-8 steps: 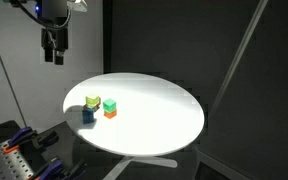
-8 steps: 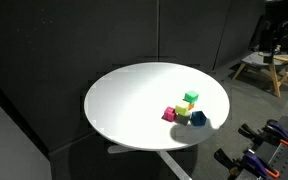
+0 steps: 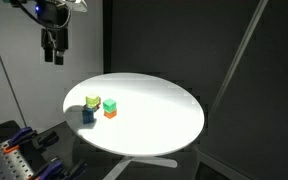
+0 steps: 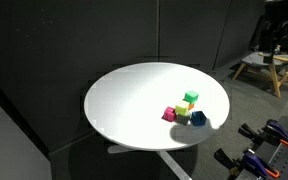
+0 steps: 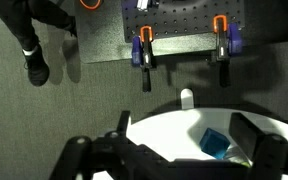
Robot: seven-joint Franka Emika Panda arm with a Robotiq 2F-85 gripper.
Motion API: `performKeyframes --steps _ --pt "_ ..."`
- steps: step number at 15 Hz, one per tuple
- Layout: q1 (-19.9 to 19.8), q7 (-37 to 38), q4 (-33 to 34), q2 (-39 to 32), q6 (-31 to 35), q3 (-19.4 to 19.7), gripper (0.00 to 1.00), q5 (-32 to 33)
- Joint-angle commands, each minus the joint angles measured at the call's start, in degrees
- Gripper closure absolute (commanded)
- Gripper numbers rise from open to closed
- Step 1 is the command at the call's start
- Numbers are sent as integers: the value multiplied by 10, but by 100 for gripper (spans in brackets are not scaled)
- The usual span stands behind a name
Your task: Pick up the lime green block and put it on the gray block, pick up the green block and put it on the lime green block
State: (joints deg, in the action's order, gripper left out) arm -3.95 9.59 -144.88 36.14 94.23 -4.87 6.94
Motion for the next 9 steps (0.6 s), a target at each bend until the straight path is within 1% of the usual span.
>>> performKeyframes --steps 1,6,9 --pt "13 0 7 -6 16 13 0 -9" --pt "19 -3 24 -27 71 22 0 -30" --pt "15 0 43 -57 122 30 0 -54"
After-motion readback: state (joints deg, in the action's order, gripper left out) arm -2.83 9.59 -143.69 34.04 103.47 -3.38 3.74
